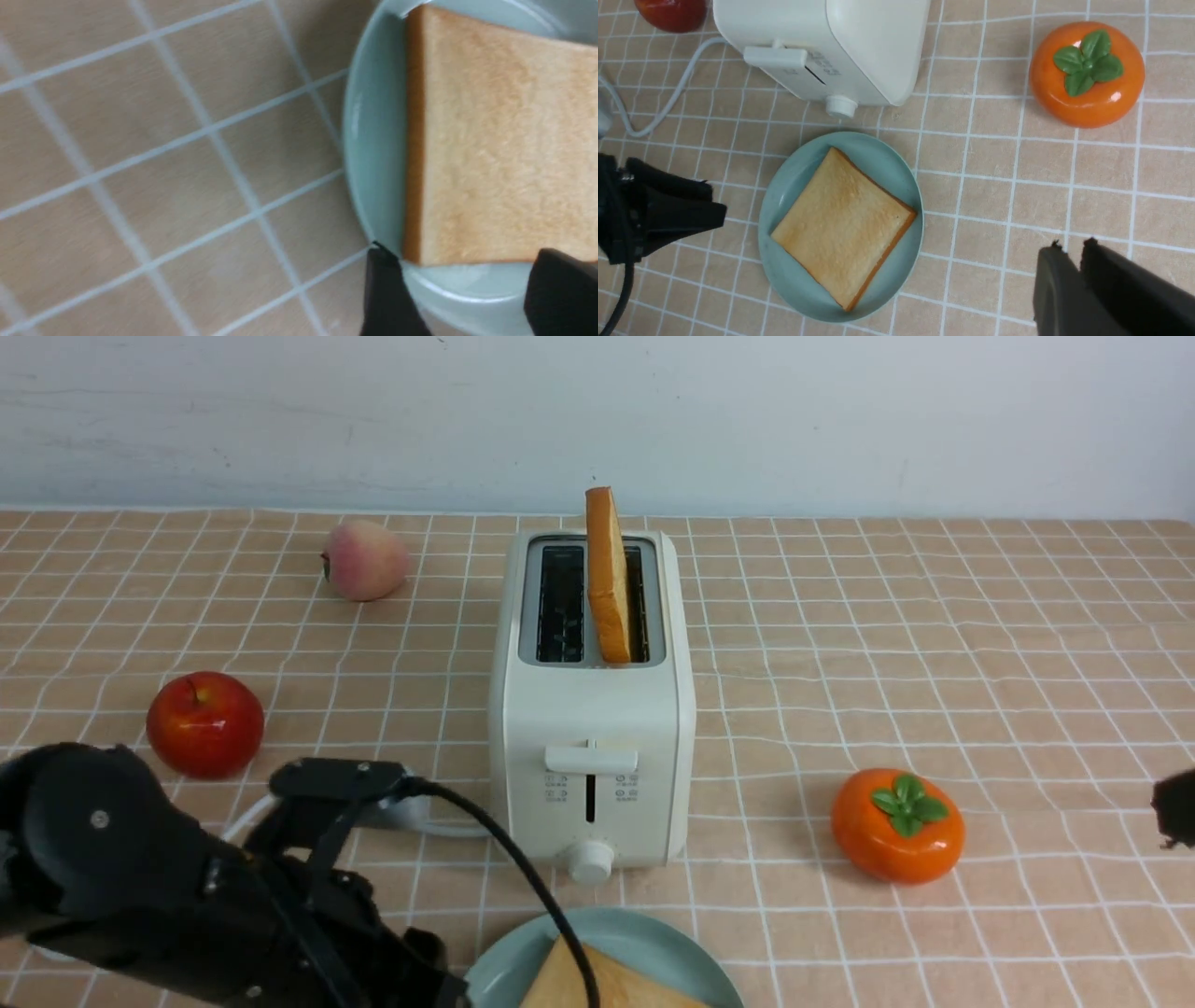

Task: Take toasted bread from bread machine on light coffee tablecloth place on plate.
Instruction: 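Grasp the toast slice in the toaster and pull it up out of the slot with the right gripper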

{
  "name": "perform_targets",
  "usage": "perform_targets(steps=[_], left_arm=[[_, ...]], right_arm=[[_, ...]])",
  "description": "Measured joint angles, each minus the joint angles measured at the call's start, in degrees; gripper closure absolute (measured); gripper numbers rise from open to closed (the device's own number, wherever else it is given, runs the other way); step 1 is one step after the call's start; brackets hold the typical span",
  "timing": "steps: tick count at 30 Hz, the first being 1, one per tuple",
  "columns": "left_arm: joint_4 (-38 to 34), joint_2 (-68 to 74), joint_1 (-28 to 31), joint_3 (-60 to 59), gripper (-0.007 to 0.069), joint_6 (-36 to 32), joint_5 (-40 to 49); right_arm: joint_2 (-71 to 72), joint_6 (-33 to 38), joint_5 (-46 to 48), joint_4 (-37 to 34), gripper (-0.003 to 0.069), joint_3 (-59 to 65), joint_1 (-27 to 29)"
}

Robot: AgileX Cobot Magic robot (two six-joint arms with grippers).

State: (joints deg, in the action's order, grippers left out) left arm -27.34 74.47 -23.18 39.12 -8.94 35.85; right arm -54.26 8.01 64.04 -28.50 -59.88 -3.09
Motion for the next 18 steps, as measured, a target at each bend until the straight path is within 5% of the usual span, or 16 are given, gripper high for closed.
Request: perform_targets(steps=[2, 7, 13, 18], left_arm=[[10.6, -4.0, 0.0, 1.6, 0.0367, 12.3, 3.9], [25.5, -14.9, 0.0, 2.8, 0.0631, 29.3, 9.0], [27.0, -28.9, 0.0, 2.7, 0.0638, 33.7, 10.8], [25.2, -40.6, 0.0, -0.7, 0.0638, 33.8, 13.4]], right_arm=[[-3.7, 0.0, -0.5, -1.9, 0.0574, -2.2, -0.6], [-13.3, 0.0, -4.6, -3.9, 0.0557, -6.2, -8.8], [-24.8, -5.2, -12.7, 3.9, 0.0487, -13.1, -21.9], [-35.9, -13.6, -15.7, 14.6, 0.0328, -25.1, -27.9]])
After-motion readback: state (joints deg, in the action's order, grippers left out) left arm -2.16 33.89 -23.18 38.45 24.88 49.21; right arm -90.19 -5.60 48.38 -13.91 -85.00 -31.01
